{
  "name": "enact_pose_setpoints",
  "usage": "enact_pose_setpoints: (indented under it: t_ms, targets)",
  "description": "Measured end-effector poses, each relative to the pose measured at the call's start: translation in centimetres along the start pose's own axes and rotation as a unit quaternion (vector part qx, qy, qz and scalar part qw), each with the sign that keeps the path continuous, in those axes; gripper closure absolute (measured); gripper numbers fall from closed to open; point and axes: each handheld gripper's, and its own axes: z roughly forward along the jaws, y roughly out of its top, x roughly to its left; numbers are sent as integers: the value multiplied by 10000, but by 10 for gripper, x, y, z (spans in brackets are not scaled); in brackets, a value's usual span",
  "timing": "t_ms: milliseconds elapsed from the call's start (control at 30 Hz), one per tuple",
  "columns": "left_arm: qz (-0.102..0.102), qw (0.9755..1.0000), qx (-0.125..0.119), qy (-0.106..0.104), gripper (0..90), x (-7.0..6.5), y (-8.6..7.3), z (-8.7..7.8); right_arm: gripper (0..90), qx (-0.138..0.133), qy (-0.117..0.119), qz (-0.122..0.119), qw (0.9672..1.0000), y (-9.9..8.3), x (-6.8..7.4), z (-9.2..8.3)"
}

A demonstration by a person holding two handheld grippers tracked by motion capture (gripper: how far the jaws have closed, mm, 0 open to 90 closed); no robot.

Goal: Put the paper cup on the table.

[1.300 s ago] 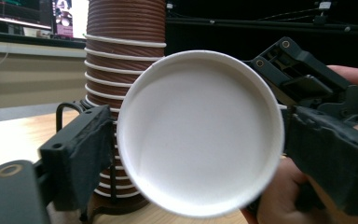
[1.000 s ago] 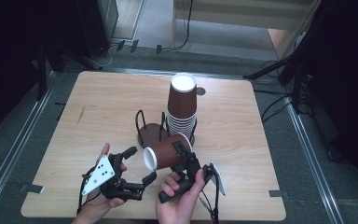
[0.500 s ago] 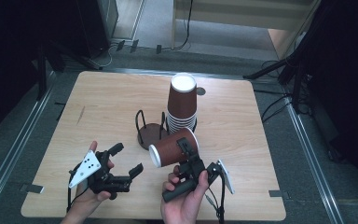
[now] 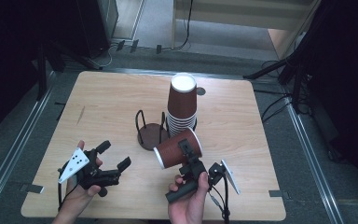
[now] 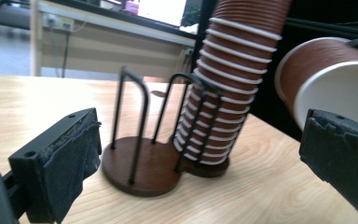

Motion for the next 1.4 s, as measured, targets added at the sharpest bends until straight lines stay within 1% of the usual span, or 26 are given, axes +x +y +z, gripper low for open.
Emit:
enact_pose_setpoints:
  t_ms: [67,100,133,200,233,300,333,367,433,500,567,600,667,767,833,867,933,1000,1100,1133,1200,1267,1300,1333,1367,1400]
  targets:
    - [-1,10000,16,69,0,3,-1,-1,141,-60,2,-115,9999,1,0,-1]
    - [-3,9999,30,106,0,5,-2,-1,141,-104,-17,-236,9997,2,1,-1]
    - [25,9999,47,138,0,6,-3,-1,141,-117,-72,-411,9991,2,2,-2]
    - [14,9998,76,188,0,9,-5,-1,142,-201,-175,-770,9967,2,2,-2]
    - [19,9997,109,229,0,10,-6,-1,142,-237,-190,-881,9957,2,2,-2]
    - [-25,9996,116,259,0,13,-8,-1,142,-313,-222,-1173,9924,2,2,-2]
    - [-33,9995,126,297,0,14,-8,-2,142,-323,-259,-1326,9903,3,3,-2]
    - [-49,9994,140,325,0,15,-9,-2,142,-376,-276,-1571,9865,3,2,-1]
    - [-33,9991,170,384,0,18,-10,-2,142,-431,-351,-1893,9803,4,1,-2]
    - [-23,9989,182,428,0,20,-11,-3,142,-445,-377,-2061,9768,6,-1,-2]
    - [-58,9987,171,473,0,22,-11,-3,142,-460,-400,-2223,9731,8,-3,-3]
    - [-67,9986,164,497,0,23,-11,-3,142,-487,-373,-2278,9718,9,-3,-3]
    - [-58,9983,176,550,0,25,-12,-4,142,-509,-356,-2433,9680,12,-4,-5]
    - [-77,9978,192,635,0,28,-13,-5,142,-576,-336,-2713,9602,16,-3,-8]
    - [-71,9973,219,695,0,30,-14,-5,142,-636,-382,-2906,9540,20,-2,-9]
    - [-84,9971,227,716,0,31,-15,-5,141,-651,-409,-2980,9515,22,-3,-9]
    - [-72,9969,256,738,0,32,-16,-5,142,-670,-410,-3071,9484,27,-3,-10]
    - [-43,9966,298,772,0,33,-16,-5,141,-692,-419,-3200,9439,30,-3,-11]
    - [-69,9962,306,813,0,35,-17,-5,141,-761,-438,-3350,9381,35,-3,-13]
    - [-74,9961,308,824,0,36,-18,-5,141,-786,-454,-3423,9352,37,-3,-14]
    - [-72,9959,319,840,0,37,-18,-5,141,-833,-487,-3491,9321,40,-3,-14]
    - [-69,9956,320,877,0,39,-17,-6,141,-857,-521,-3537,9300,42,-3,-15]
    - [-93,9955,308,889,0,40,-17,-6,141,-876,-551,-3604,9271,43,-3,-15]
    - [-103,9953,299,913,0,41,-17,-7,141,-902,-594,-3706,9225,44,-3,-15]
    - [-100,9953,294,915,0,42,-17,-8,141,-934,-610,-3830,9170,45,-4,-16]
    - [-117,9951,285,935,0,43,-17,-8,141,-936,-627,-3864,9154,45,-4,-16]
